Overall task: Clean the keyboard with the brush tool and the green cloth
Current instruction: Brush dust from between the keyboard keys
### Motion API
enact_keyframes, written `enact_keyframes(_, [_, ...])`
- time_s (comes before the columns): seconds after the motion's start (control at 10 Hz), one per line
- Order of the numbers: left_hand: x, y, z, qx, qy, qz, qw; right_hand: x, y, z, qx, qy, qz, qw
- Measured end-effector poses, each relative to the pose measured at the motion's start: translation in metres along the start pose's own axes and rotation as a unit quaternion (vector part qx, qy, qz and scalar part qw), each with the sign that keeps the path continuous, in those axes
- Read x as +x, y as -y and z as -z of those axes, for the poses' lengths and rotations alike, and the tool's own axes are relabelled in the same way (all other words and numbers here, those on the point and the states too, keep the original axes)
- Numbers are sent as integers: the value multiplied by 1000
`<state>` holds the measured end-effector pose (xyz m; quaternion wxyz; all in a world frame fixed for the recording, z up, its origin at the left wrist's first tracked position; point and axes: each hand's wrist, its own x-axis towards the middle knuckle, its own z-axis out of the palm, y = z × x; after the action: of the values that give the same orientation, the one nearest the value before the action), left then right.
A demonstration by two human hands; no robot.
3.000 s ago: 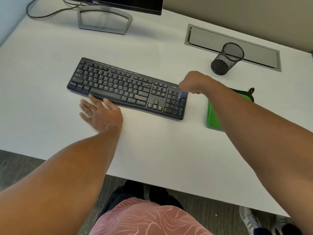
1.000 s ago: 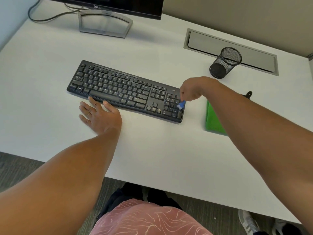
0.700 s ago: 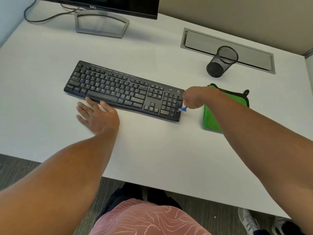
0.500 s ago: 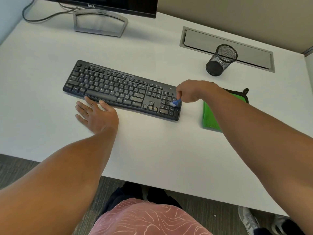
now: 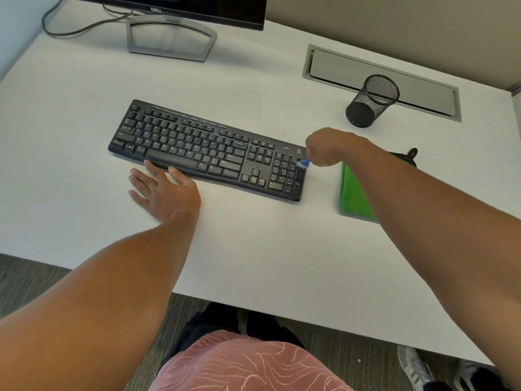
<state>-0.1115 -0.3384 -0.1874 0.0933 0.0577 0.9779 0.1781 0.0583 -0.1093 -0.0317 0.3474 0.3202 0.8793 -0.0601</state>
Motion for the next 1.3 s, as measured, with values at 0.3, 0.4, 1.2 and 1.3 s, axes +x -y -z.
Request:
enact_keyframes(0.3, [0,1,1,-4,7,-2,1000,-2,12,-12,44,84,18,995])
enact_keyframes(0.4, [0,1,1,-7,8,-4,1000,-3,10,-15,53,30,10,998])
enact_keyframes(1.2, [0,1,0,-1,10,-3,1000,-26,22,-10,126,46,-63,989])
enact_keyframes(1.3, [0,1,1,-2,10,-3,1000,-16,39,-13,180,106,-22,978])
